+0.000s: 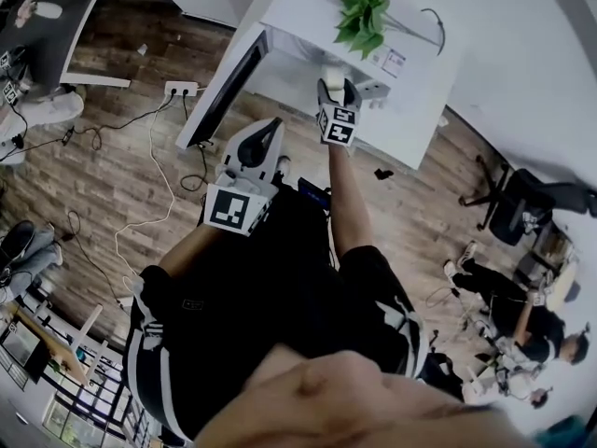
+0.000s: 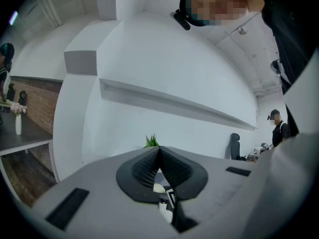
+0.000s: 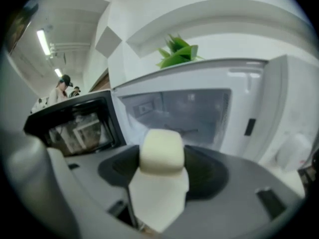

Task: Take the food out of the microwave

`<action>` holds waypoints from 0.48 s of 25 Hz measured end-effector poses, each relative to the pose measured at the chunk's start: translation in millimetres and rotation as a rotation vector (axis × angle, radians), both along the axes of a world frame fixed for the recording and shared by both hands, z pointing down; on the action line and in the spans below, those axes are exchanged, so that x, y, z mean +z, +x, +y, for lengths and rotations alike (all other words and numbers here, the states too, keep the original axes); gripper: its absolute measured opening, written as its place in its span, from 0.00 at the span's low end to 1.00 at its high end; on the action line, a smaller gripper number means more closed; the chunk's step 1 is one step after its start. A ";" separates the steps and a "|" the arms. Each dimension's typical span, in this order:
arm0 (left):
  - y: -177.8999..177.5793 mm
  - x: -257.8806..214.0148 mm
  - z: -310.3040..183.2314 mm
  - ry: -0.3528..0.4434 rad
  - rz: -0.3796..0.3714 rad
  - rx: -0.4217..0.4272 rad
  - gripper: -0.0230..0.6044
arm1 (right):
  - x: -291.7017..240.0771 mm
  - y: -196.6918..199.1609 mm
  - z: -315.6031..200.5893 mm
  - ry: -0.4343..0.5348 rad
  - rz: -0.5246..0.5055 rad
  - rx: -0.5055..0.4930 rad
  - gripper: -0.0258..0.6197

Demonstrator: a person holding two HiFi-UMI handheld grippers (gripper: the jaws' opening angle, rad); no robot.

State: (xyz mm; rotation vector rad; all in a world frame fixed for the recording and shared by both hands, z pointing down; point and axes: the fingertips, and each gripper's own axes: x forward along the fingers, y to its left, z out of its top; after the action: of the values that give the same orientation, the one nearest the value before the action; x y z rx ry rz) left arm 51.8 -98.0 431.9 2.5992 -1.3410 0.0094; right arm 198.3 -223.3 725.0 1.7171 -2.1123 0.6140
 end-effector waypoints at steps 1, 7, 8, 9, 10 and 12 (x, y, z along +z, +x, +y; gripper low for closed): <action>0.5 -2.1 7.2 0.006 -0.004 -0.004 0.09 | -3.2 0.4 6.7 0.003 -0.006 0.000 0.50; -1.9 -5.3 41.6 0.004 -0.028 -0.030 0.09 | -24.8 2.9 39.2 0.040 -0.049 0.006 0.50; -2.2 -5.5 45.3 0.003 -0.029 -0.033 0.09 | -28.7 4.0 43.7 0.045 -0.054 0.009 0.50; -2.2 -5.4 48.0 0.003 -0.029 -0.035 0.09 | -32.4 5.0 48.1 0.049 -0.059 0.012 0.50; -1.7 -5.2 49.9 0.006 -0.031 -0.032 0.08 | -35.7 5.7 52.6 0.052 -0.064 0.017 0.50; 1.2 -6.3 52.0 0.024 -0.035 -0.016 0.08 | -40.4 7.0 63.1 0.054 -0.073 0.027 0.50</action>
State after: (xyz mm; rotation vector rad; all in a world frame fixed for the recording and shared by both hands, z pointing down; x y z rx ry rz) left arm 52.9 -46.0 425.6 2.6198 -1.3825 0.0364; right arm 205.4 -160.3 684.6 1.7807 -2.1776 0.6423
